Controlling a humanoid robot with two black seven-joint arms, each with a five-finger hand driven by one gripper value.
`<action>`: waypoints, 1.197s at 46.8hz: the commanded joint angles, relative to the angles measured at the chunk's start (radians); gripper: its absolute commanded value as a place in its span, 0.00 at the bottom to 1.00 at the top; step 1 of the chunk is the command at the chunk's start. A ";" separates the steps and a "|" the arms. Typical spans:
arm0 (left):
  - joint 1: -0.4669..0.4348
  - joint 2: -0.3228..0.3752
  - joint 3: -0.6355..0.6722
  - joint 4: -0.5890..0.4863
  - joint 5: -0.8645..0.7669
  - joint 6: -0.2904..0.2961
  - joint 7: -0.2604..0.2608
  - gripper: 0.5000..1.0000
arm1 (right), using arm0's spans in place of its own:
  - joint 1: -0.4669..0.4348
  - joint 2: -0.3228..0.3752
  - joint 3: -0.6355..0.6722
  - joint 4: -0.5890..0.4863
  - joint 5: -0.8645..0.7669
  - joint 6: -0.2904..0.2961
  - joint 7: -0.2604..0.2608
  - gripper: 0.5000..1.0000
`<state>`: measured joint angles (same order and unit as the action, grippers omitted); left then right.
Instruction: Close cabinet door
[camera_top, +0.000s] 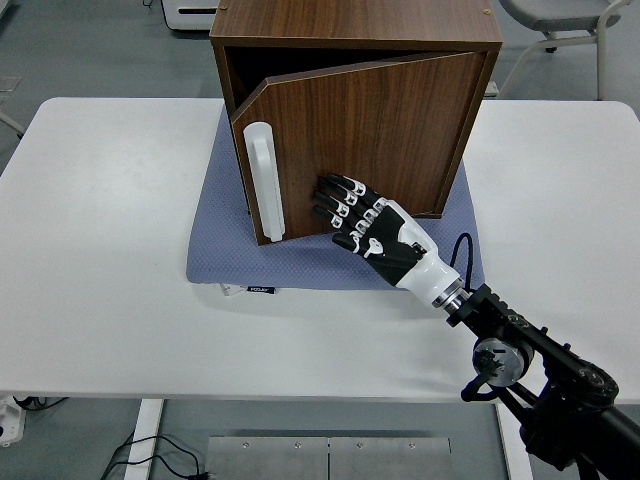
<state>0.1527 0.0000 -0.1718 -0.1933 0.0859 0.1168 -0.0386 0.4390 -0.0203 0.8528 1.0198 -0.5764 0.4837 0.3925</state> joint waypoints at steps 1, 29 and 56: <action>0.001 0.000 0.000 0.000 0.000 0.001 0.000 1.00 | 0.015 0.008 0.000 -0.017 0.015 -0.013 -0.003 1.00; -0.001 0.000 0.000 0.000 0.000 0.000 0.000 1.00 | 0.122 0.020 0.008 -0.081 0.162 -0.108 -0.006 1.00; 0.001 0.000 0.000 0.000 0.000 0.000 0.000 1.00 | 0.053 -0.043 -0.009 0.017 0.076 0.036 0.026 1.00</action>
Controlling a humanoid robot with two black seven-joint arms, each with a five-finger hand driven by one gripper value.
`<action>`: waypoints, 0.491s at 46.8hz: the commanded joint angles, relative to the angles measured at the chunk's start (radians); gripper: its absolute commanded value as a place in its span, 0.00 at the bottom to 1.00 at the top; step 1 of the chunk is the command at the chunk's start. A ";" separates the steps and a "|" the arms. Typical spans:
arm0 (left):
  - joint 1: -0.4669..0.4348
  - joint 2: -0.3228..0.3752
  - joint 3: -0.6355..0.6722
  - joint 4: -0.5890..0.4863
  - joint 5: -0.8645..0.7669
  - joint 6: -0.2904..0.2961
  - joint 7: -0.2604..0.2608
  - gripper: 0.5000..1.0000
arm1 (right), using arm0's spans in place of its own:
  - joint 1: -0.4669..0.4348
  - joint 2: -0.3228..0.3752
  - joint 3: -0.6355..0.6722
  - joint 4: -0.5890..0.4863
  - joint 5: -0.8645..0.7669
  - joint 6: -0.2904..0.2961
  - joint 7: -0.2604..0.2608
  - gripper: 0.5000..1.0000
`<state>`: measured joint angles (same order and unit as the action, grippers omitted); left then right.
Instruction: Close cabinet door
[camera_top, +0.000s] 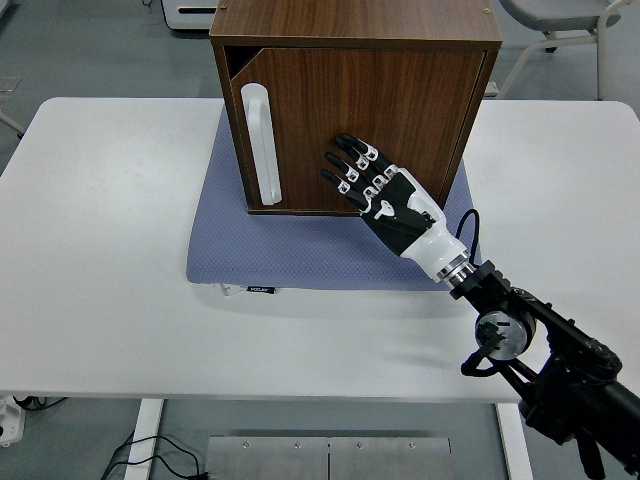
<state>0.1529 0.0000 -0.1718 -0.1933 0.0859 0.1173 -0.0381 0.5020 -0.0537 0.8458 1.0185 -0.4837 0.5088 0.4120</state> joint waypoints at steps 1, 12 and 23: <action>-0.001 0.000 0.000 0.000 0.000 -0.001 0.000 1.00 | -0.011 -0.014 -0.002 0.021 -0.018 0.013 0.008 1.00; 0.001 0.000 0.000 0.000 0.000 -0.001 0.000 1.00 | -0.043 -0.089 -0.011 0.074 -0.024 0.020 0.013 1.00; 0.001 0.000 0.000 0.000 0.000 -0.001 0.000 1.00 | -0.080 -0.155 -0.010 0.135 -0.056 0.022 0.022 1.00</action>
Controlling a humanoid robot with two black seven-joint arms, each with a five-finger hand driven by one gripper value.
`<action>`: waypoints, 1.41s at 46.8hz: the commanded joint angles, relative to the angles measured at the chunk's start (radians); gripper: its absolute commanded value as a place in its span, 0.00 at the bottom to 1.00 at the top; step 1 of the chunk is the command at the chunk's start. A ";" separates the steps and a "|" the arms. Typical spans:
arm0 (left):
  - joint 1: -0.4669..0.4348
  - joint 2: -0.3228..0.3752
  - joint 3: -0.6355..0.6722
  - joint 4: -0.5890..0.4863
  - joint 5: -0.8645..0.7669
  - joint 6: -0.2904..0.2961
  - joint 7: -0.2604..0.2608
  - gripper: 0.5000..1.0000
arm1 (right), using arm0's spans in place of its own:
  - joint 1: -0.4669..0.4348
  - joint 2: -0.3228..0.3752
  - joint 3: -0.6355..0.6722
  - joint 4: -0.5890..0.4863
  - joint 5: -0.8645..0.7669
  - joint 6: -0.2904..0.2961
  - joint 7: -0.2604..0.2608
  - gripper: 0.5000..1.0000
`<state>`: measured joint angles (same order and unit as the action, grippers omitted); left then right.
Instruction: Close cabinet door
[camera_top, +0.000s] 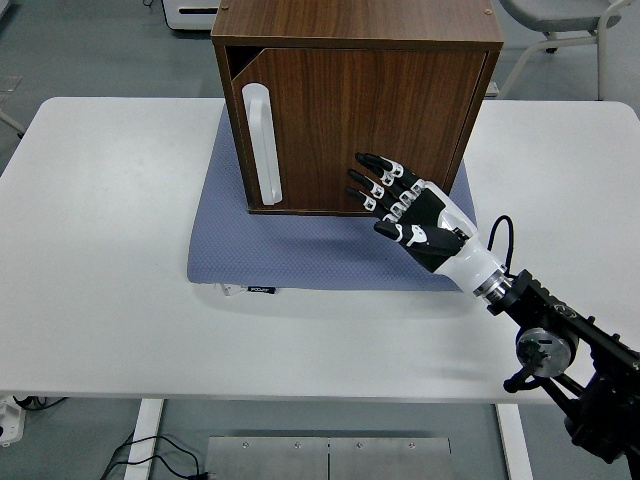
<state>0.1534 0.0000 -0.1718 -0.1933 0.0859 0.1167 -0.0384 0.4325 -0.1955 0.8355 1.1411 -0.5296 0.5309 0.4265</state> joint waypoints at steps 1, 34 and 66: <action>0.000 0.000 0.000 0.000 0.000 0.000 0.000 1.00 | -0.014 -0.018 0.001 0.017 -0.016 0.000 0.014 1.00; 0.000 0.000 0.000 0.000 0.000 0.000 0.000 1.00 | -0.230 -0.205 0.122 0.123 -0.067 0.012 0.043 1.00; 0.000 0.000 0.000 0.000 0.000 0.000 0.000 1.00 | -0.371 -0.214 0.366 0.105 -0.024 -0.089 0.041 1.00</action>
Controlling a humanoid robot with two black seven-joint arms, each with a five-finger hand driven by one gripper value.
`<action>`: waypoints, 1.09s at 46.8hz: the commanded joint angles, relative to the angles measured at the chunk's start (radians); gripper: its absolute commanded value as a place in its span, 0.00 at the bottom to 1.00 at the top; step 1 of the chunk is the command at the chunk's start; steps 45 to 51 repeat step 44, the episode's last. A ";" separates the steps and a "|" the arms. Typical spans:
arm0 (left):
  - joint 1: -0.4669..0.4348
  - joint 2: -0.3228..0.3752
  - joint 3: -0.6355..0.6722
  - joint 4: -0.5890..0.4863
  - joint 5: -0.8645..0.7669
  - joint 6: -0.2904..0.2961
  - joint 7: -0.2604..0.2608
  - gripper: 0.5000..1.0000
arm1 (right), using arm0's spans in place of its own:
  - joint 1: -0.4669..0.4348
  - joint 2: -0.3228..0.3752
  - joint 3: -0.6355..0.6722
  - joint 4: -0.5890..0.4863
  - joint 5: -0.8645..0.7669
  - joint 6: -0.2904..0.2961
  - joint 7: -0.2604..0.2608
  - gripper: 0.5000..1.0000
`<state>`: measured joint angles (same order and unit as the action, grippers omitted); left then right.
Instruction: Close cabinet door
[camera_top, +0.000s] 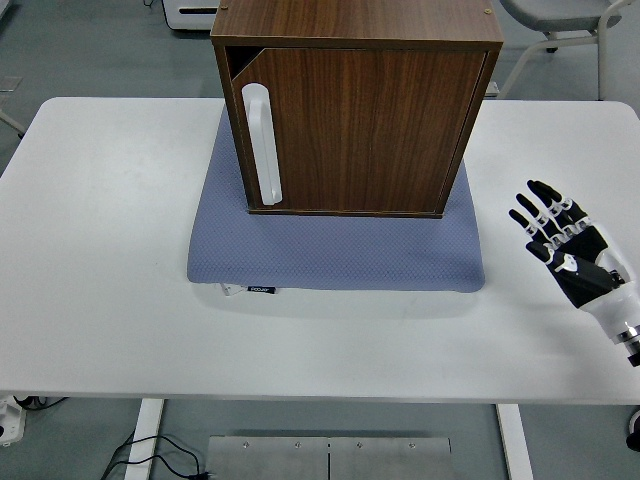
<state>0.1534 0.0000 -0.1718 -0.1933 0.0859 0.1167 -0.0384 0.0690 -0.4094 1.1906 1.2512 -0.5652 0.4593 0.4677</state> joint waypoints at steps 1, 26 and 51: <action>0.000 0.000 0.000 0.000 0.000 0.000 0.000 1.00 | -0.009 0.000 0.017 -0.007 0.014 -0.025 0.000 1.00; 0.000 0.000 0.000 0.000 0.000 0.001 0.000 1.00 | -0.044 0.004 0.078 -0.076 0.064 -0.082 0.000 1.00; 0.000 0.000 0.000 0.000 0.000 0.000 0.000 1.00 | -0.067 0.015 0.104 -0.078 0.065 -0.084 0.002 1.00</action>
